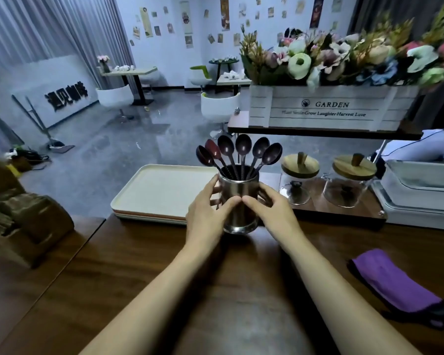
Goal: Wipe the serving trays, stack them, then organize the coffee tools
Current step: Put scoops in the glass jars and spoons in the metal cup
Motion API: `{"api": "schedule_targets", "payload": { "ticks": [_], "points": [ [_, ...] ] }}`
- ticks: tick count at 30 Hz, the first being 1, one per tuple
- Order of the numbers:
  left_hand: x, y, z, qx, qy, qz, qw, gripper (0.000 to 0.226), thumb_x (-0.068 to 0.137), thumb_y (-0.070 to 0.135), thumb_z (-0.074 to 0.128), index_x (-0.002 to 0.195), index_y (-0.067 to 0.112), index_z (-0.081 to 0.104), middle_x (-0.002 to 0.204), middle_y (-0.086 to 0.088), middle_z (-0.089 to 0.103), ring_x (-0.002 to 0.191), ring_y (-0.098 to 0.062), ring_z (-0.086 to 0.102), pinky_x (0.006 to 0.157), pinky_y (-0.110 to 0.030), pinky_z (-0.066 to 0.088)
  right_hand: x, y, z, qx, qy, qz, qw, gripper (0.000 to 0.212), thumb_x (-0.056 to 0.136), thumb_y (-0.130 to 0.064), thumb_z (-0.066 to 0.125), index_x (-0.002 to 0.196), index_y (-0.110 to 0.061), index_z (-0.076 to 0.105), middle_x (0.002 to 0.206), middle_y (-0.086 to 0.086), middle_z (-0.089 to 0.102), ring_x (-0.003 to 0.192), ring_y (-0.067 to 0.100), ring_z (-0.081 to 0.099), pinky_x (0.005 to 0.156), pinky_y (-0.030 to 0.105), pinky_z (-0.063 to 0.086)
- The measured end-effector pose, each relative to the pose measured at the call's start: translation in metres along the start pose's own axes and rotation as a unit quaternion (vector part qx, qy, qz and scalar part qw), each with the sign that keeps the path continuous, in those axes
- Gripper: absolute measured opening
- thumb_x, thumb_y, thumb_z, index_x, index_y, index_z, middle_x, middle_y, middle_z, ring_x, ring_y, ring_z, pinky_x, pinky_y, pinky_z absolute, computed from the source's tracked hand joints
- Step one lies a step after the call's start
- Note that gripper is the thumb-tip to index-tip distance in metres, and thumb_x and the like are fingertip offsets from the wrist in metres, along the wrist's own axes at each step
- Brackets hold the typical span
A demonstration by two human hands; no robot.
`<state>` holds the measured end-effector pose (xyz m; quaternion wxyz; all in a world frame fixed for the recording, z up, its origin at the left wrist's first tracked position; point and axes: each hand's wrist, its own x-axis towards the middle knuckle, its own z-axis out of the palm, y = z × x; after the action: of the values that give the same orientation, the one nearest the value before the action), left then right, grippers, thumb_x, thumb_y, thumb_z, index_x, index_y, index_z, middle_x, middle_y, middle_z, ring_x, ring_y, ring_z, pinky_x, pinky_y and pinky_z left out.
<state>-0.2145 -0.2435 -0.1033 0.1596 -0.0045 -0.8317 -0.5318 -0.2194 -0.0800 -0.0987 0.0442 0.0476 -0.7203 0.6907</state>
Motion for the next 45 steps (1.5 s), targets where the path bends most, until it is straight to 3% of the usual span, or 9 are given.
{"api": "schedule_targets", "payload": {
  "ticks": [8, 14, 18, 24, 27, 31, 36, 41, 45],
  "points": [
    [0.021, -0.005, 0.000, -0.009, -0.021, -0.008, 1.000, 0.062, 0.079, 0.057, 0.077, 0.136, 0.056, 0.052, 0.116, 0.026, 0.067, 0.104, 0.005, 0.065, 0.101, -0.039, 0.052, 0.017, 0.004, 0.005, -0.008, 0.007, -0.006, 1.000, 0.028, 0.091, -0.015, 0.072, 0.114, -0.030, 0.068, 0.105, -0.016, 0.075, 0.102, -0.008, 0.066, 0.080, 0.011, 0.051],
    [0.029, -0.007, 0.001, -0.015, -0.025, -0.013, 0.999, 0.066, 0.079, 0.056, 0.078, 0.139, 0.053, 0.052, 0.120, 0.025, 0.067, 0.105, 0.006, 0.065, 0.102, -0.040, 0.052, 0.024, 0.008, 0.007, 0.009, 0.023, -0.016, 1.000, 0.036, 0.091, -0.010, 0.072, 0.126, -0.015, 0.066, 0.113, -0.008, 0.073, 0.107, -0.006, 0.065, 0.085, 0.009, 0.050],
    [0.029, -0.004, 0.000, -0.025, -0.028, -0.007, 0.999, 0.065, 0.079, 0.057, 0.078, 0.138, 0.055, 0.051, 0.118, 0.027, 0.067, 0.105, 0.005, 0.065, 0.102, -0.039, 0.052, 0.023, 0.009, 0.006, 0.013, 0.029, -0.015, 0.999, 0.039, 0.090, -0.014, 0.073, 0.128, -0.017, 0.065, 0.118, -0.007, 0.073, 0.111, -0.003, 0.065, 0.090, 0.012, 0.051],
    [0.013, -0.009, -0.006, -0.049, -0.040, 0.010, 0.998, 0.062, 0.083, 0.042, 0.081, 0.136, 0.057, 0.052, 0.119, 0.031, 0.066, 0.108, 0.006, 0.064, 0.104, -0.038, 0.050, 0.014, 0.023, 0.006, 0.017, 0.038, -0.012, 0.999, 0.043, 0.083, -0.020, 0.081, 0.123, -0.024, 0.065, 0.120, -0.006, 0.072, 0.119, 0.008, 0.063, 0.104, 0.040, 0.051],
    [0.011, -0.010, -0.007, -0.064, -0.044, 0.014, 0.997, 0.064, 0.085, 0.039, 0.081, 0.140, 0.053, 0.051, 0.122, 0.028, 0.066, 0.114, 0.003, 0.063, 0.106, -0.041, 0.049, 0.011, 0.025, 0.008, 0.027, 0.052, -0.012, 0.998, 0.049, 0.076, -0.029, 0.083, 0.121, -0.032, 0.064, 0.122, -0.008, 0.071, 0.123, 0.009, 0.061, 0.106, 0.043, 0.050],
    [0.011, -0.006, -0.006, -0.078, -0.055, 0.017, 0.995, 0.062, 0.082, 0.045, 0.076, 0.135, 0.062, 0.049, 0.123, 0.031, 0.065, 0.116, 0.003, 0.062, 0.106, -0.044, 0.050, 0.009, 0.025, 0.008, 0.031, 0.063, -0.013, 0.997, 0.050, 0.071, -0.036, 0.082, 0.118, -0.033, 0.065, 0.121, -0.008, 0.071, 0.123, 0.010, 0.062, 0.106, 0.044, 0.049],
    [0.006, -0.018, -0.003, -0.102, -0.055, 0.019, 0.993, 0.066, 0.082, 0.040, 0.077, 0.143, 0.046, 0.053, 0.129, 0.021, 0.066, 0.119, 0.000, 0.061, 0.105, -0.041, 0.052, 0.007, 0.027, 0.006, 0.015, 0.047, -0.022, 0.999, 0.051, 0.080, -0.021, 0.083, 0.126, -0.027, 0.062, 0.125, -0.007, 0.069, 0.125, 0.010, 0.059, 0.105, 0.037, 0.050],
    [0.024, -0.017, 0.002, -0.118, -0.045, 0.016, 0.992, 0.069, 0.086, 0.030, 0.079, 0.148, 0.036, 0.050, 0.136, 0.018, 0.063, 0.124, 0.003, 0.057, 0.107, -0.032, 0.049, 0.022, 0.016, 0.005, 0.010, 0.043, -0.041, 0.998, 0.052, 0.085, -0.008, 0.078, 0.131, -0.019, 0.057, 0.125, -0.010, 0.066, 0.118, -0.003, 0.060, 0.092, 0.009, 0.047],
    [0.037, -0.019, 0.008, -0.125, -0.054, 0.009, 0.991, 0.066, 0.088, 0.026, 0.079, 0.148, 0.032, 0.050, 0.136, 0.017, 0.062, 0.124, 0.001, 0.058, 0.108, -0.035, 0.050, 0.034, 0.018, 0.006, 0.013, 0.043, -0.043, 0.998, 0.052, 0.086, -0.009, 0.077, 0.133, -0.017, 0.057, 0.127, -0.009, 0.066, 0.122, -0.001, 0.057, 0.095, 0.011, 0.047]
  ]
}}
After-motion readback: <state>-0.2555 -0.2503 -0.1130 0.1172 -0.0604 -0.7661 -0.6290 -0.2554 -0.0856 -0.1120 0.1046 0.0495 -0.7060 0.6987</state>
